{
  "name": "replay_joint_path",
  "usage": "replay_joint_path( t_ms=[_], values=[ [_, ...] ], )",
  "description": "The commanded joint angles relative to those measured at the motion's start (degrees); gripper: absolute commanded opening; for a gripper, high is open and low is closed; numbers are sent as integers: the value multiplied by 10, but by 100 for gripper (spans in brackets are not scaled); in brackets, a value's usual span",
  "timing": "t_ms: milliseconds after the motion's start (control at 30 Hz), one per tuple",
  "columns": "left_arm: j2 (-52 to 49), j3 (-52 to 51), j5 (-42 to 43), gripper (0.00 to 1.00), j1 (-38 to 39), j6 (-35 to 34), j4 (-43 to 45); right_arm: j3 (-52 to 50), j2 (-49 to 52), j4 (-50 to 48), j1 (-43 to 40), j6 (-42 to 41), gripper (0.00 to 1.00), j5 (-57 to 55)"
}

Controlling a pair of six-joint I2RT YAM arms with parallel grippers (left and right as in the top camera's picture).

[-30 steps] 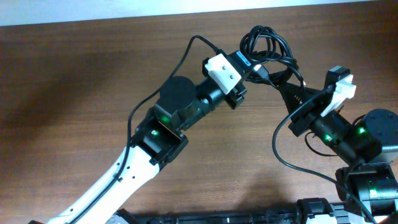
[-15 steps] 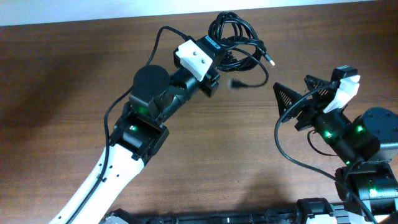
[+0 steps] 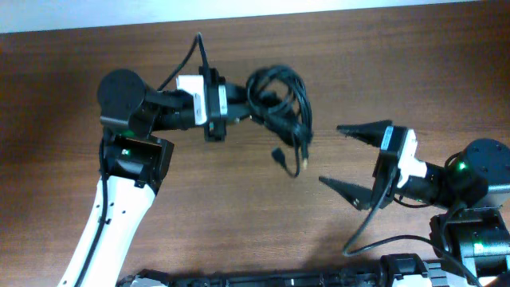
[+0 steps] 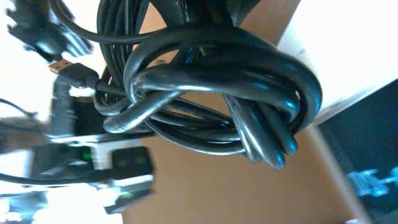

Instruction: Untangle cables

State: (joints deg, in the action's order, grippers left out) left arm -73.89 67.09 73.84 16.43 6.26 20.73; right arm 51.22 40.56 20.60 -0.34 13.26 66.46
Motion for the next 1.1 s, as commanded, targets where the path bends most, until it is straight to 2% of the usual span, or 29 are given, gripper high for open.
replay_joint_path(
  t_ms=[0, 200, 367, 467, 500, 600, 633, 700, 800, 833, 933, 1067],
  values=[
    [13, 13, 126, 0, -2, 0, 29, 9, -4, -21, -1, 61, 82, 109],
    [13, 13, 126, 0, 42, 0, 63, 9, -4, -99, 0, 61, 72, 175],
    [13, 13, 23, 0, 91, 0, 80, 9, -3, -100, 0, 61, 71, 176],
    [13, 13, -2, 0, 101, -5, 85, 9, -3, -100, 0, 61, 44, 173],
    [13, 13, -1, 0, 101, -7, 84, 9, -3, -102, 0, 61, 31, 166],
    [13, 13, -2, 0, 124, -9, 84, 9, -3, -111, 0, 60, 27, 154],
    [13, 13, -2, 0, 130, -9, 84, 9, -3, -115, 0, 60, 23, 154],
    [13, 13, -2, 0, 132, -9, 84, 9, -3, -114, 0, 60, 4, 154],
    [13, 13, -9, 0, 131, -9, 83, 9, -3, -114, 0, 57, 4, 153],
    [13, 13, -35, 0, 131, -9, 72, 9, -3, -112, 0, 52, 4, 152],
    [13, 13, -115, 0, 117, 1, 20, 9, -3, -110, -1, -49, 4, 93],
    [13, 13, -133, 0, 97, 42, 12, 9, -3, -110, -1, -115, 4, 93]
  ],
)
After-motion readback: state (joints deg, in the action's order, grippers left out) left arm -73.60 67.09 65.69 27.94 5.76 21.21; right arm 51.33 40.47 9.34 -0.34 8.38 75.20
